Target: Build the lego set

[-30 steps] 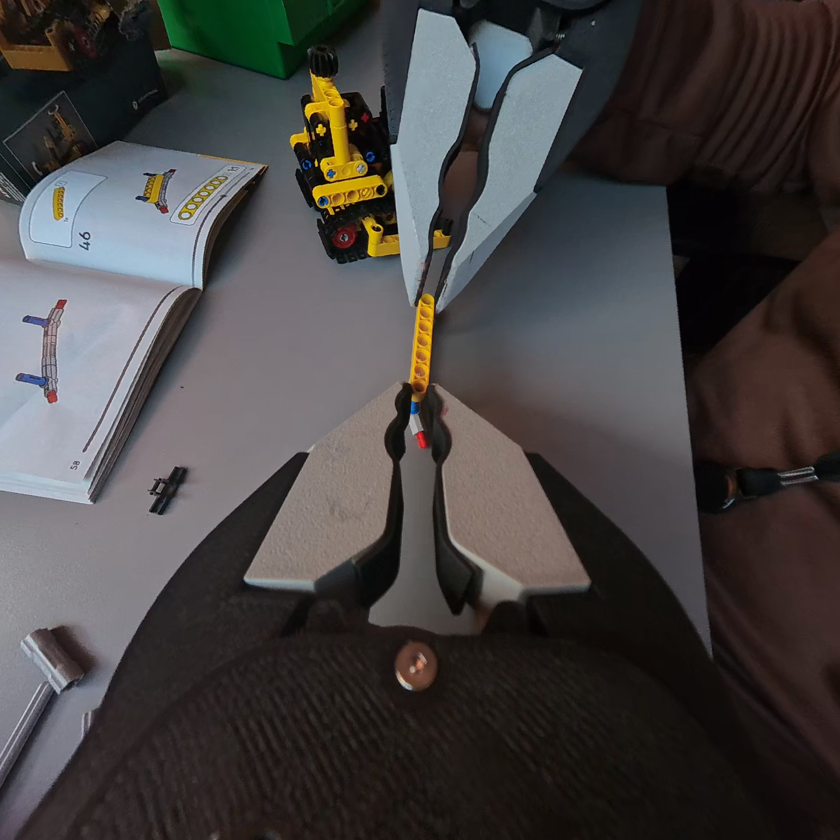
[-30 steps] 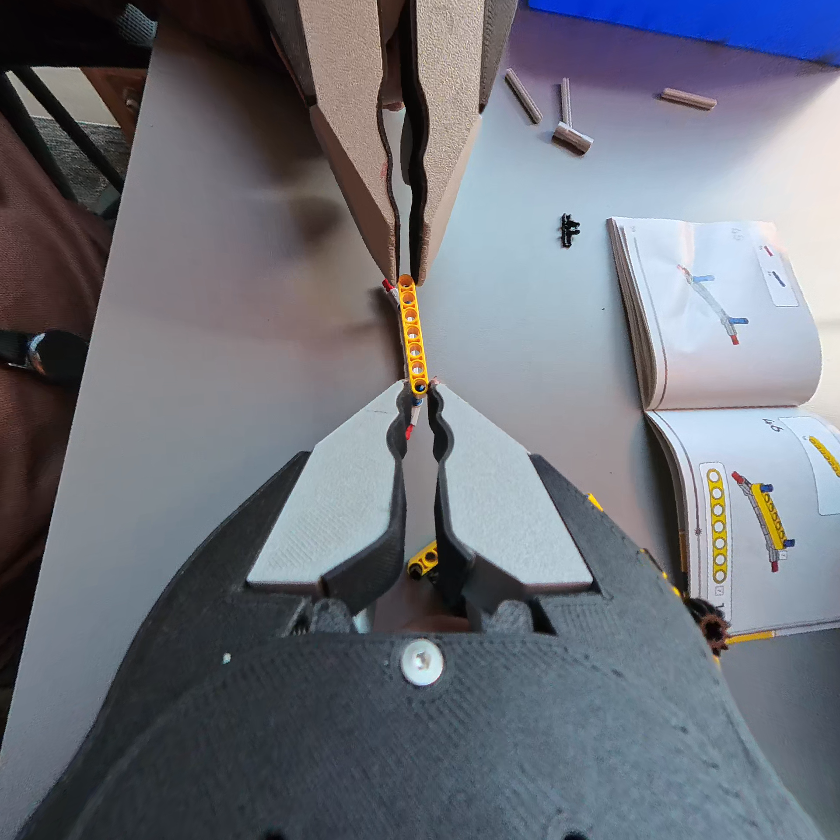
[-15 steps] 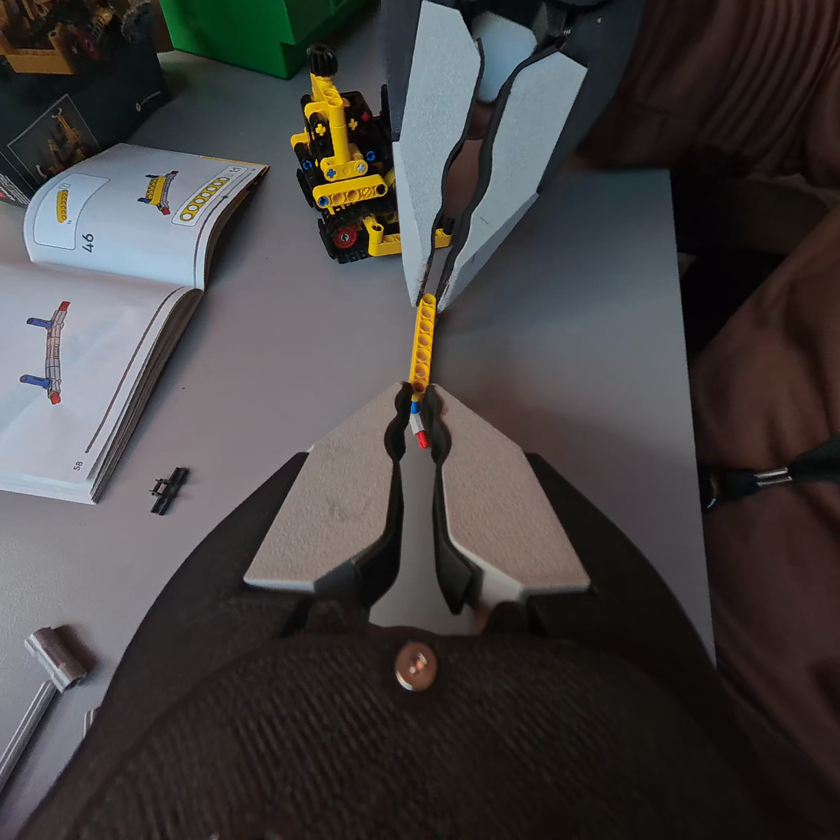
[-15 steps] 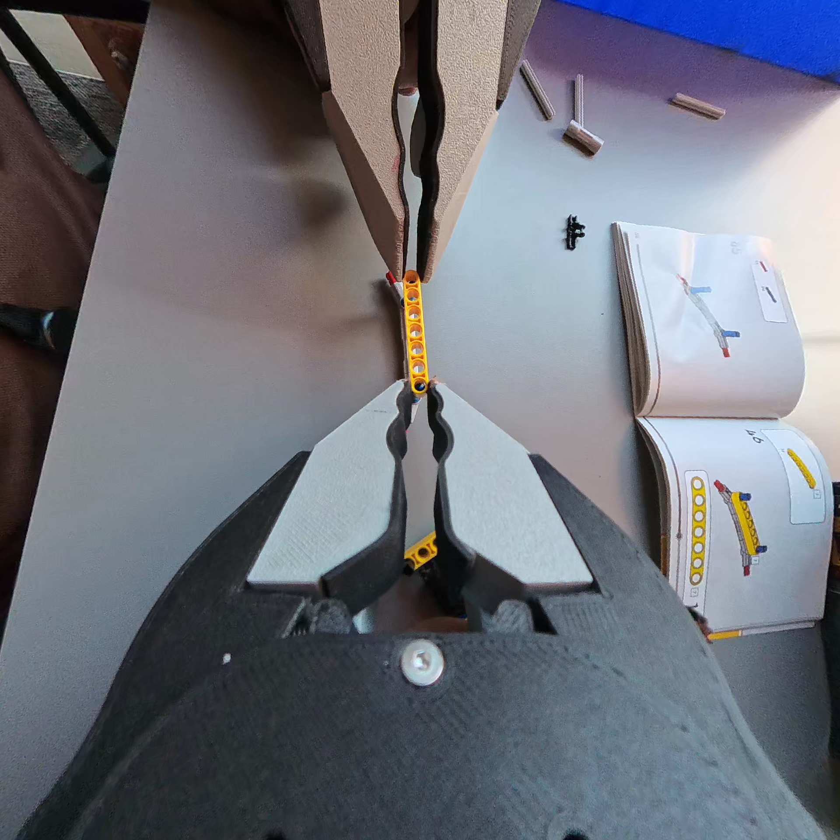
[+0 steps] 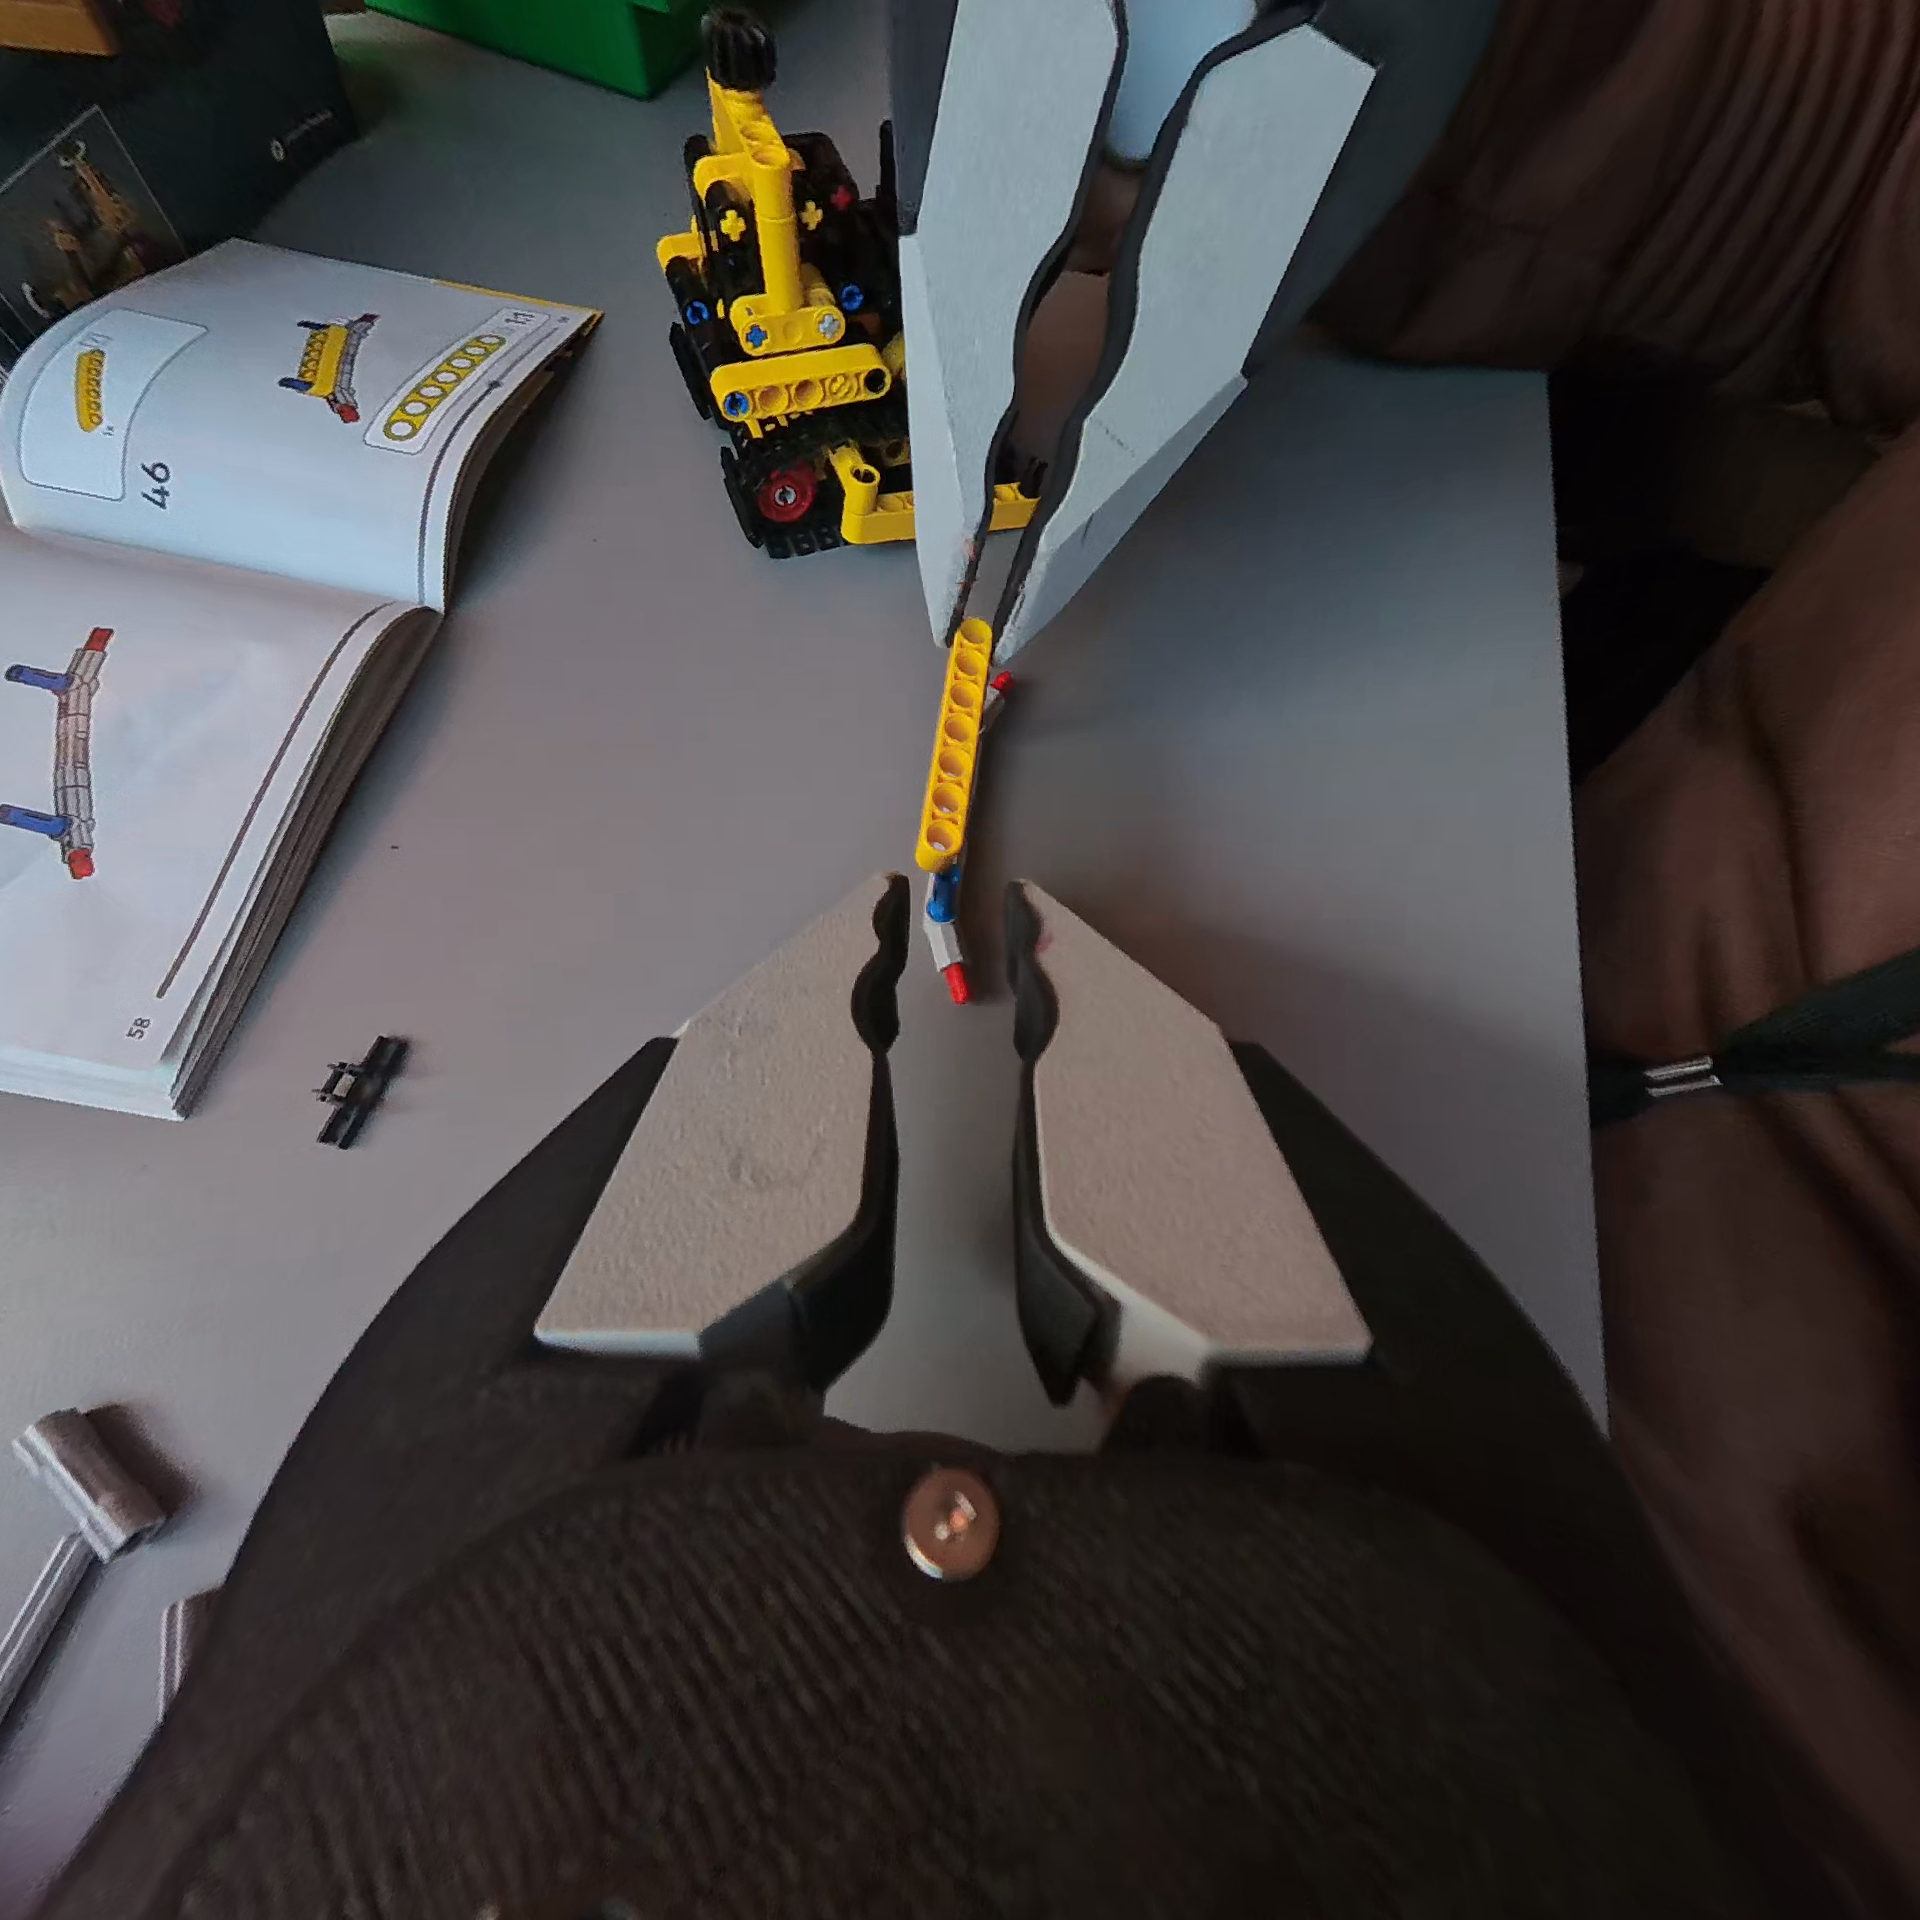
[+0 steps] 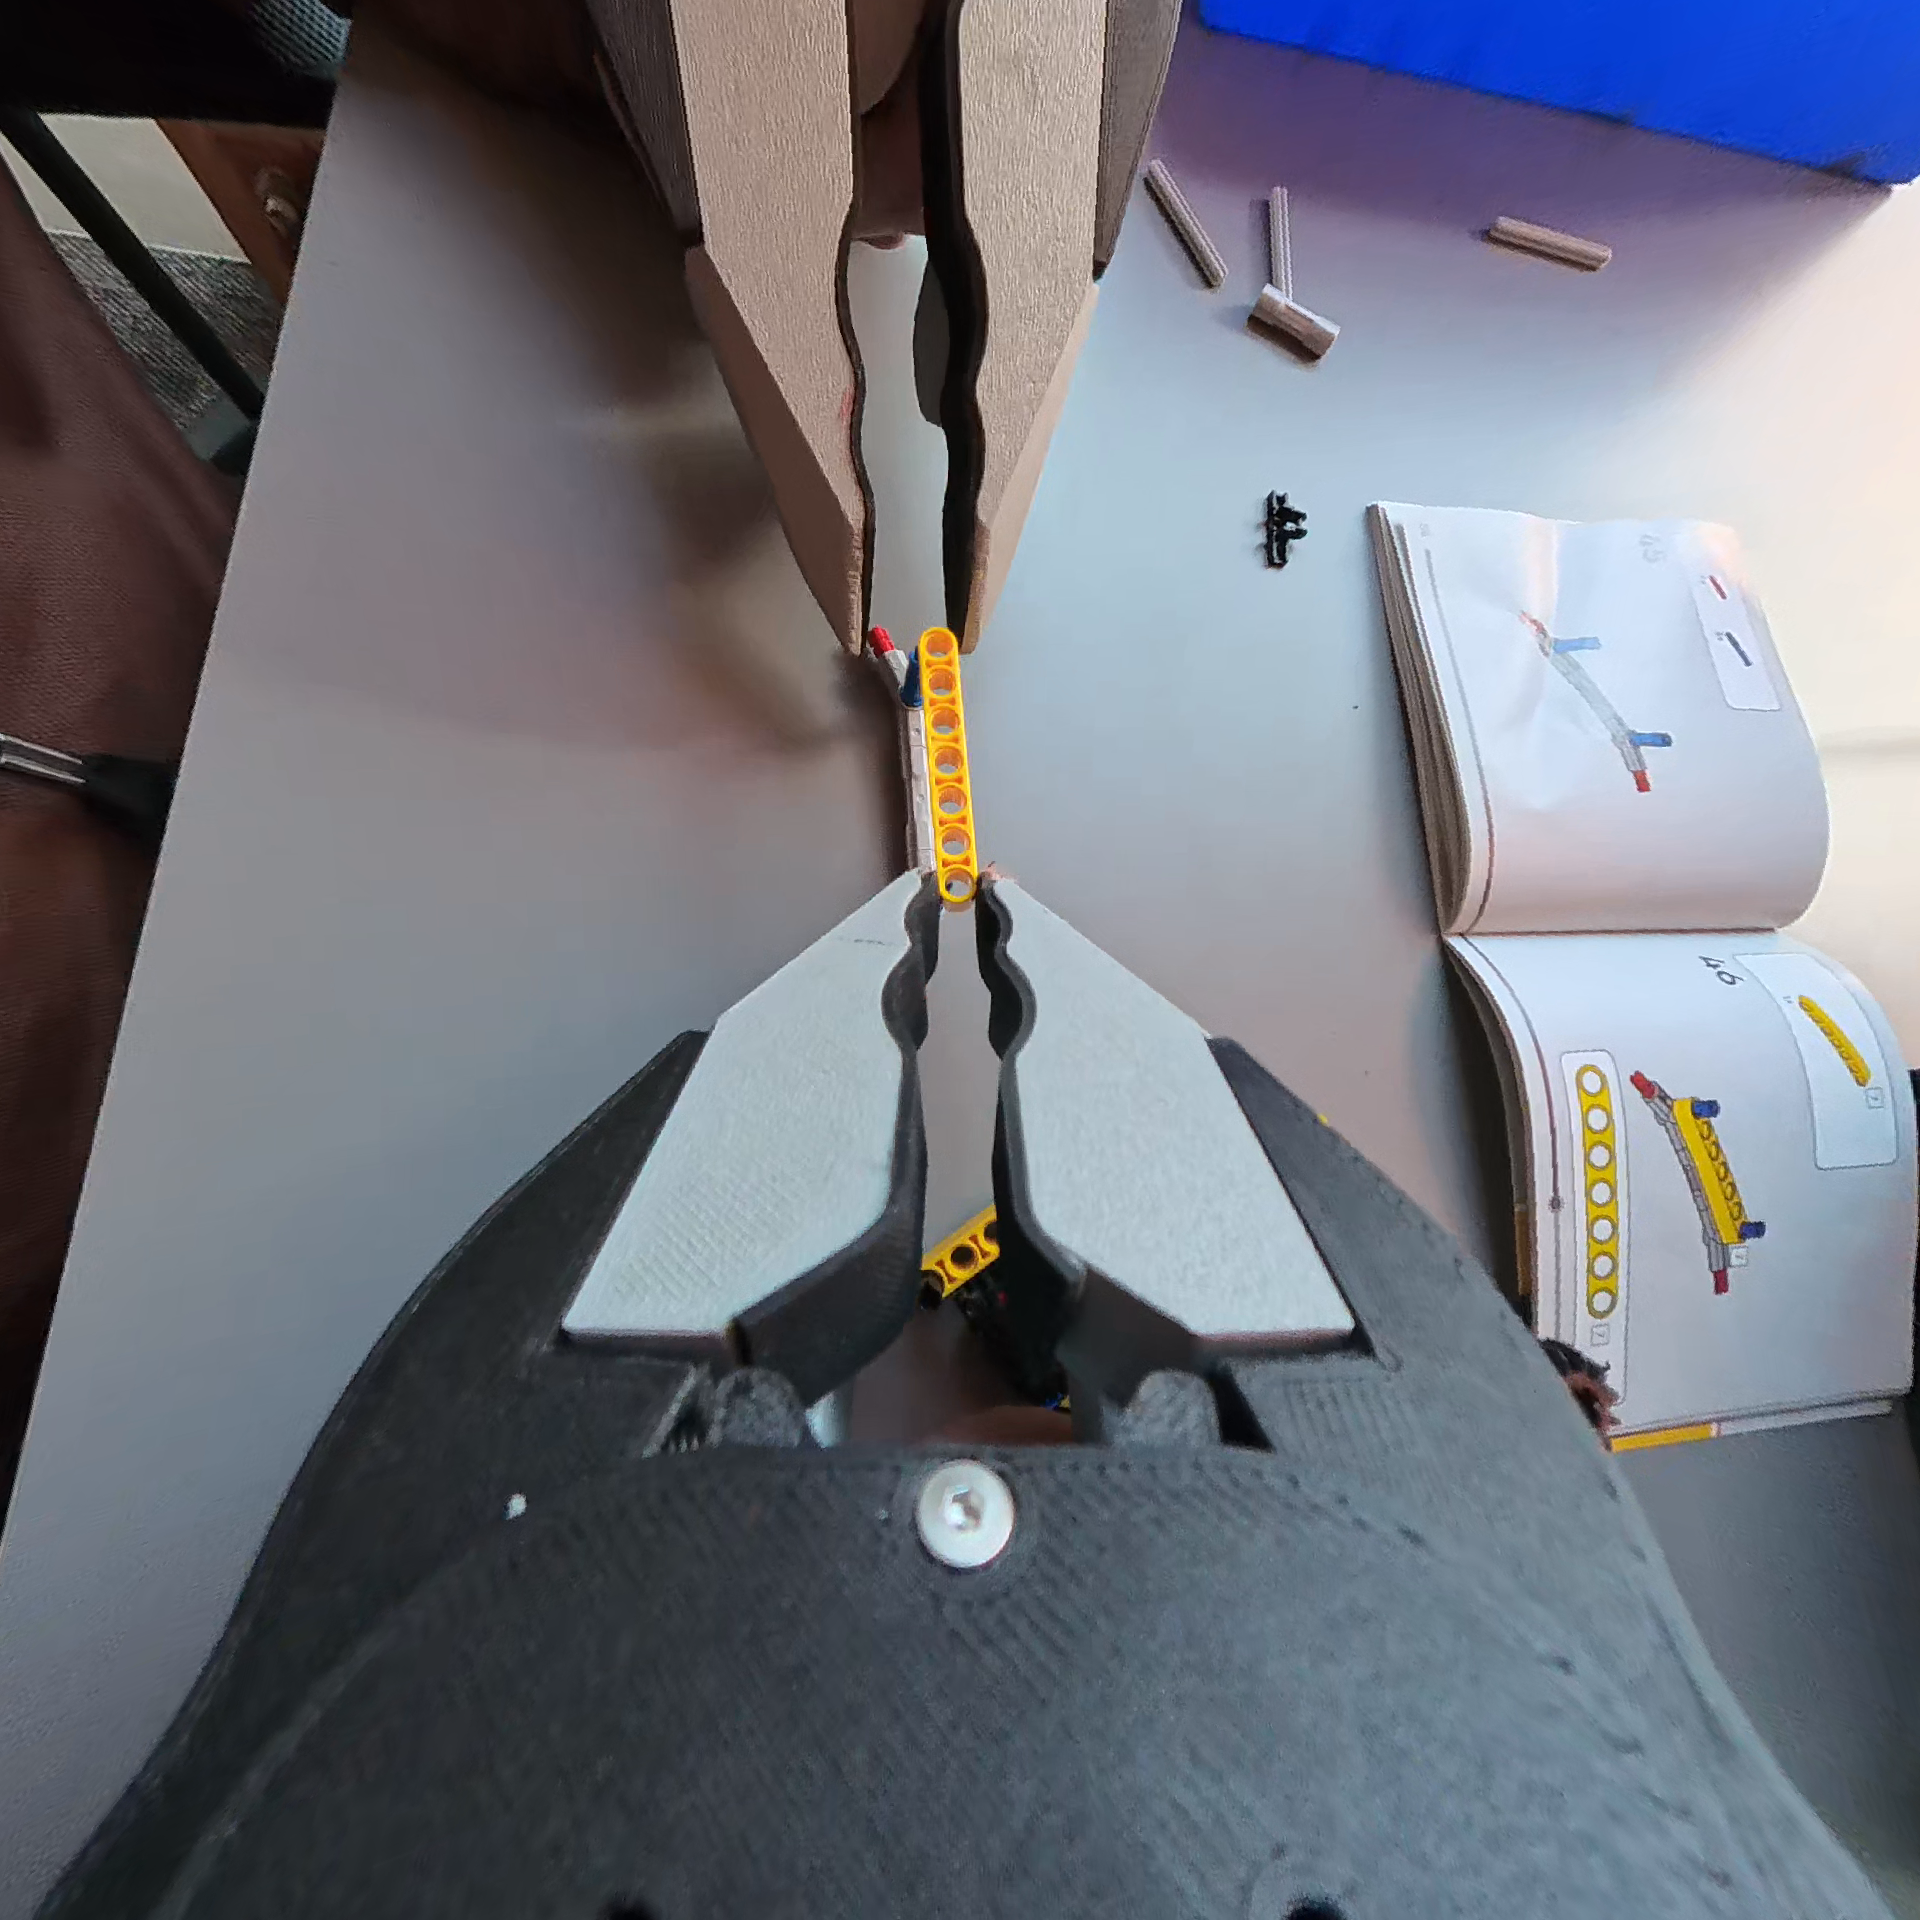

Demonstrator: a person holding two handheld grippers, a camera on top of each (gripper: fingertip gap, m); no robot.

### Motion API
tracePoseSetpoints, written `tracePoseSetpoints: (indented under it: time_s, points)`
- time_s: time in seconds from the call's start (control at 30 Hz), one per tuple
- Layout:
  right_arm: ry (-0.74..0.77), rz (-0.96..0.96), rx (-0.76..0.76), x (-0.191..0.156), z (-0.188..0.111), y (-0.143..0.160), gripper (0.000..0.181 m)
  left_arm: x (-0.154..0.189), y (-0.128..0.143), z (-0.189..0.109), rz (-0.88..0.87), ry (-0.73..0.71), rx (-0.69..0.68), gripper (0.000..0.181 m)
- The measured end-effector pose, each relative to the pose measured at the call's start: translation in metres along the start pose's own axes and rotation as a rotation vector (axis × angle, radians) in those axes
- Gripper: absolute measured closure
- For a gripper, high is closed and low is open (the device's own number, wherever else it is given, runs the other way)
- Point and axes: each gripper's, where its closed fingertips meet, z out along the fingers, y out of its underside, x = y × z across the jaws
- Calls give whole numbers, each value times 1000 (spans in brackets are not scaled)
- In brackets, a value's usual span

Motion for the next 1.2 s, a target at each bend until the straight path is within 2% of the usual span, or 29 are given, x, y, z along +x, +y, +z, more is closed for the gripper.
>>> tracePoseSetpoints:
  time_s: [1.2]
  points:
    - [-31,18,0,-4,3,-2,177,2,-8,0,44,-26,38,176]
